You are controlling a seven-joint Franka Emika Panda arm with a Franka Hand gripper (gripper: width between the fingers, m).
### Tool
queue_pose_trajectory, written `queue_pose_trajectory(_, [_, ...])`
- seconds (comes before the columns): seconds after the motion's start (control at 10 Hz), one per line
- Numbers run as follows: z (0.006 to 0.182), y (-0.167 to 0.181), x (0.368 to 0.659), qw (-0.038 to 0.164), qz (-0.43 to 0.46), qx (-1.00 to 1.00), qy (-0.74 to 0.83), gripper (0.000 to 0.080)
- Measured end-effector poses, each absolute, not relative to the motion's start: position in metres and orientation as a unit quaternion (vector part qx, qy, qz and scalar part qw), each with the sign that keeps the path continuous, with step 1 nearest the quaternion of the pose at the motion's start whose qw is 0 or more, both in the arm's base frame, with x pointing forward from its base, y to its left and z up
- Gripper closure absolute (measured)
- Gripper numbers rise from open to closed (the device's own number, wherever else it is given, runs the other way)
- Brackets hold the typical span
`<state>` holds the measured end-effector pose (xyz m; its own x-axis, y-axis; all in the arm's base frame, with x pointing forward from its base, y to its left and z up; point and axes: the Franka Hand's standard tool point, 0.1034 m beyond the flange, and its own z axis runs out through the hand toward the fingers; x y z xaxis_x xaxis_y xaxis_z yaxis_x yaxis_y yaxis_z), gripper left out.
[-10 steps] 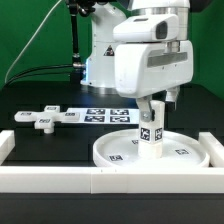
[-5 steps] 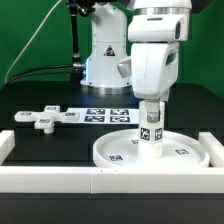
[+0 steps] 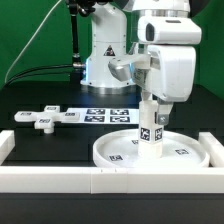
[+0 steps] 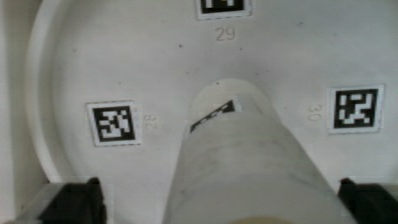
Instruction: Assemble round table
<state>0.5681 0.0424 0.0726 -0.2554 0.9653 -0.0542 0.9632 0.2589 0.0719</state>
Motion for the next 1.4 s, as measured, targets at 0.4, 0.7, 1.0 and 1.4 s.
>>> queue_pose_trajectory(0.4, [0.0711, 0.0388, 0.5662, 0.049, -0.001, 0.514, 0.857, 0.0150])
queue_pose_trajectory(0.7, [0.0709, 0.0362, 0.5658, 0.050, -0.005, 0.505, 0.862, 0.0393])
queue_pose_trajectory(1.0, [0.0708, 0.0353, 0.5655, 0.050, -0.004, 0.524, 0.850, 0.0392])
queue_pose_trajectory(1.4, [0.0700, 0.0352, 0.5638, 0.045, -0.002, 0.659, 0.750, 0.0392])
